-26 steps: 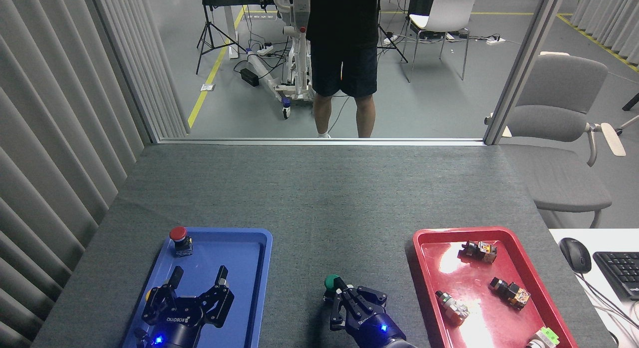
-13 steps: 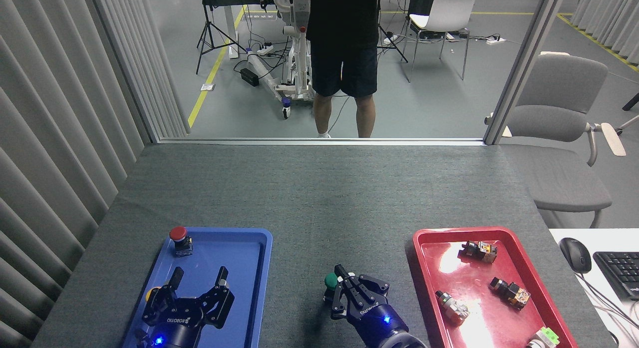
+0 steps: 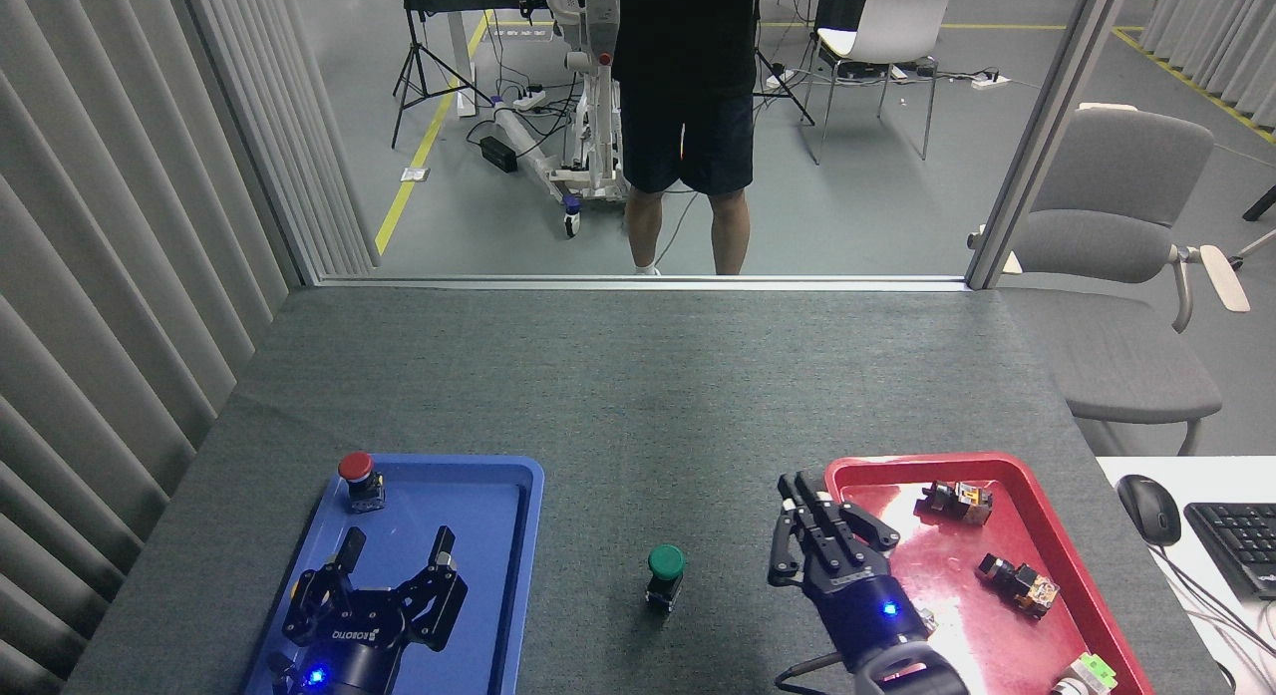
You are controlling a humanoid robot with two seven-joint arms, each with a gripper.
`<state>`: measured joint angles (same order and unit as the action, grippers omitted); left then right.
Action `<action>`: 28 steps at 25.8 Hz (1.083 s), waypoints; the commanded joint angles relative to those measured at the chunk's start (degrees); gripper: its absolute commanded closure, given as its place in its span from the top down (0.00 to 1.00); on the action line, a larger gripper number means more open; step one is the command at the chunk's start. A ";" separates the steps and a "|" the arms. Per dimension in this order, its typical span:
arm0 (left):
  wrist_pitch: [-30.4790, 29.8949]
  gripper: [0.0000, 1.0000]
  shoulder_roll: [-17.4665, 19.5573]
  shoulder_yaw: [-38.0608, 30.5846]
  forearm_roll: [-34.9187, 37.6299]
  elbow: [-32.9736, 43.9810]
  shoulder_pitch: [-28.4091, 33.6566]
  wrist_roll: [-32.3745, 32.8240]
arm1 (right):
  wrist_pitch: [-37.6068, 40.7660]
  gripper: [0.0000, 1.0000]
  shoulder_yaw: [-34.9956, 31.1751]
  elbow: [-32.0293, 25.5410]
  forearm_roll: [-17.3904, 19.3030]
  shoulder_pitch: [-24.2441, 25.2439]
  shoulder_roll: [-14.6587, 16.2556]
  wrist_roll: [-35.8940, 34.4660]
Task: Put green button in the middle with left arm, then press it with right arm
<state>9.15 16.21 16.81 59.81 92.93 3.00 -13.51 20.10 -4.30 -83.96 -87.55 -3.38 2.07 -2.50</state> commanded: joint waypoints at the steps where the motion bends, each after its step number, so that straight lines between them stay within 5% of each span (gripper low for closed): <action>1: 0.08 0.99 -0.03 -0.02 0.04 0.05 -0.01 -0.29 | 0.03 1.00 -3.34 -0.33 4.40 0.22 3.29 -0.84; 8: 0.52 0.99 -0.03 -1.08 -0.22 0.05 -0.10 0.33 | 2.05 1.00 -9.94 -0.33 5.19 2.06 6.45 -2.16; 14: 0.08 0.99 0.14 -1.87 -0.40 -0.30 -0.01 0.33 | 8.12 1.00 -16.97 0.28 13.98 4.96 6.37 -6.55; 28: 0.52 0.99 -0.03 -1.87 -0.40 -0.12 0.61 0.24 | 8.20 1.00 -16.35 1.60 13.02 6.46 6.28 -6.46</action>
<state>9.46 16.12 14.94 59.40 92.71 3.38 -13.19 28.42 -20.69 -82.45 -74.38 3.04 8.43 -9.19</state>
